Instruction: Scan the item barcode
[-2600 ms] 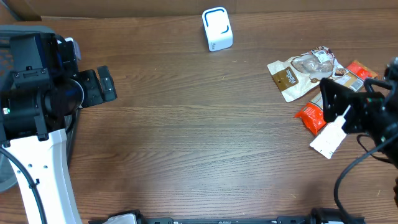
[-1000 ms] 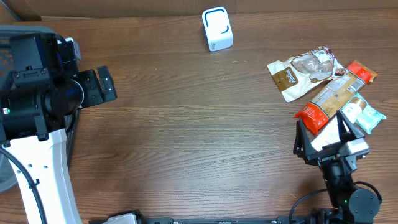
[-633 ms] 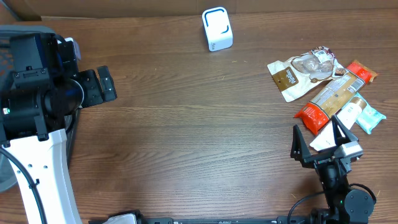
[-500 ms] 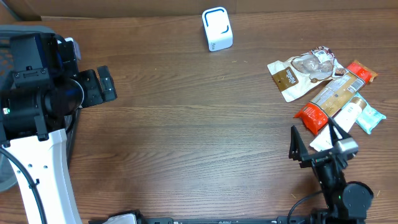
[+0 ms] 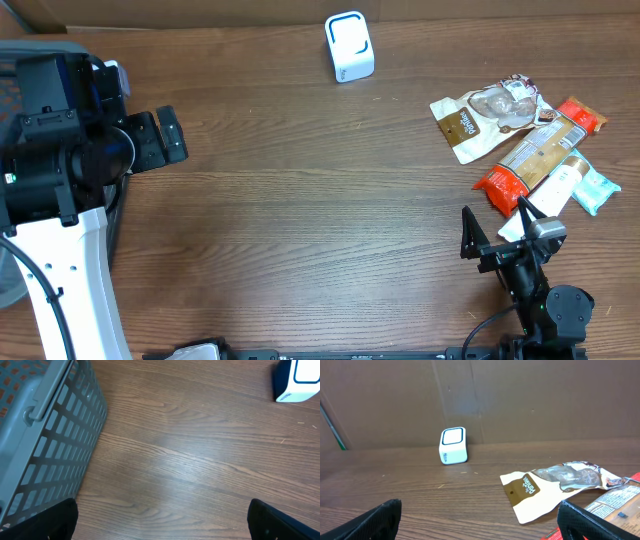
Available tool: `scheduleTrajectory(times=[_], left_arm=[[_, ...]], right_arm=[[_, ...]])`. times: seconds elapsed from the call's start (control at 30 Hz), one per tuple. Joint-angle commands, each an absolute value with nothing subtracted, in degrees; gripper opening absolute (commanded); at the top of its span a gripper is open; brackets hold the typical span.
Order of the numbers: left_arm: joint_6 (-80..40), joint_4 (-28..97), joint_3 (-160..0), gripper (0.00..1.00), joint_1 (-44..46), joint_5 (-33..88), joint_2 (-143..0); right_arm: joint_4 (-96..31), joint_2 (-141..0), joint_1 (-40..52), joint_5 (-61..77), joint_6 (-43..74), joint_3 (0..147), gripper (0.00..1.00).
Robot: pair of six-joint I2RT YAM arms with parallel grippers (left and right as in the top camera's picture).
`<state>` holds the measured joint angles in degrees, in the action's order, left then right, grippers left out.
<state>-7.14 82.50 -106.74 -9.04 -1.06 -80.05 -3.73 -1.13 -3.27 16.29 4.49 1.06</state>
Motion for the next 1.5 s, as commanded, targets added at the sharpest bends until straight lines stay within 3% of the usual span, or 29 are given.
scheduleTrajectory(times=[0.0,0.67,0.9,1.03,1.33,1.47], left_arm=[[-7.51,82.30,-106.76,1.00,-9.19,-0.58,-80.36],[-7.53,82.30,-106.76,1.00,-9.19,-0.58,-80.18],[-7.27,78.67,-105.32,0.99,-8.86,-2.52,-73.76],[-7.31,67.81,-94.08,1.00,-8.86,-1.39,-64.79],[-5.28,21.02,-49.71,0.99,-6.17,0.05,-37.06],[-0.12,6.85,-34.50,1.00,-4.71,1.91,-27.38]], right_arm=[[-3.51,-1.15,-2.96,15.97,4.45,0.54,1.00],[-3.51,-1.15,-2.96,15.97,4.45,0.54,1.00],[-3.51,-1.15,-2.96,15.97,4.45,0.54,1.00],[-3.51,-1.15,-2.96,15.97,4.45,0.54,1.00],[-3.51,-1.15,-2.96,15.97,4.45,0.54,1.00],[-3.51,-1.15,-2.96,15.97,4.45,0.54,1.00]])
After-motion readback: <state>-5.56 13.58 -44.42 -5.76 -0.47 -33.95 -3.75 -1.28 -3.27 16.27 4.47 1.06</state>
